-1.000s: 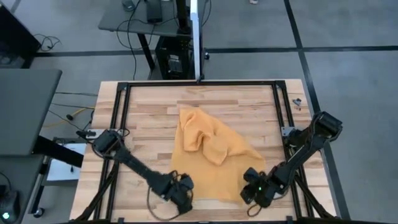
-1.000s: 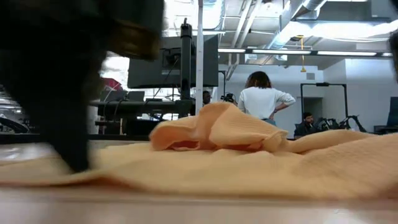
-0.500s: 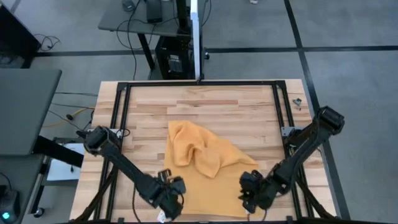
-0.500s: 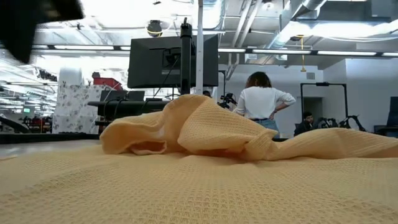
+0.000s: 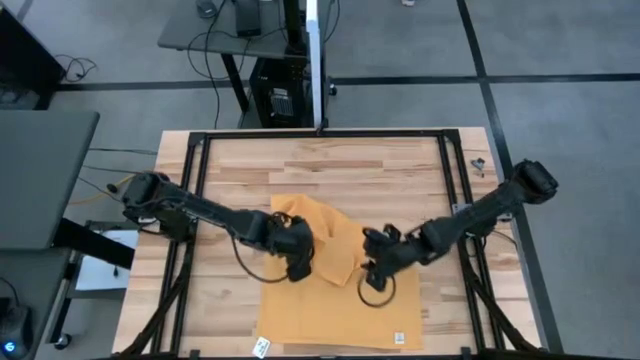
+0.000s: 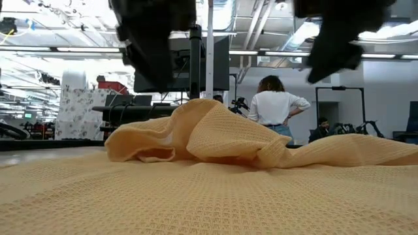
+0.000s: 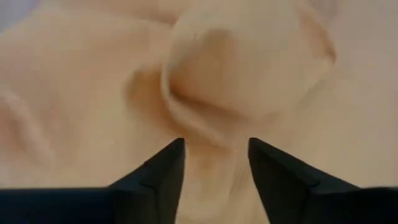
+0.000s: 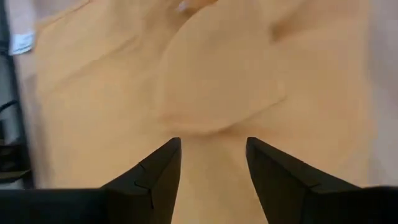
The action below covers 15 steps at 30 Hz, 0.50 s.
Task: Roll towel
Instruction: Fold the yellow towel
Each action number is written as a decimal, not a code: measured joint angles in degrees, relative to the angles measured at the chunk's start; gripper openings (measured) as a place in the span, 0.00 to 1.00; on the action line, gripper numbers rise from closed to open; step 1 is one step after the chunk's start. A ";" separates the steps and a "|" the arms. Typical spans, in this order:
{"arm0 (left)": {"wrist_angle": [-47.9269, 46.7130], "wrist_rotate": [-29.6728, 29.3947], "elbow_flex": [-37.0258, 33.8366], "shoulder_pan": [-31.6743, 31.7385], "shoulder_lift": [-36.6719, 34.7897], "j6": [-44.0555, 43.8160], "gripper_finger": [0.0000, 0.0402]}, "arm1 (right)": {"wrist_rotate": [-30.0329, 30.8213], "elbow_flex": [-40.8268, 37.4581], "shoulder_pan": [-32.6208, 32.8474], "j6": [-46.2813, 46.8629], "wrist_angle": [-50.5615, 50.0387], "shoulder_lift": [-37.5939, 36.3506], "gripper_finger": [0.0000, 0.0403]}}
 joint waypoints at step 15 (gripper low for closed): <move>11.12 0.63 -7.86 8.14 -0.27 1.87 0.09 | -0.06 0.00 -9.45 -13.90 -0.48 0.00 0.47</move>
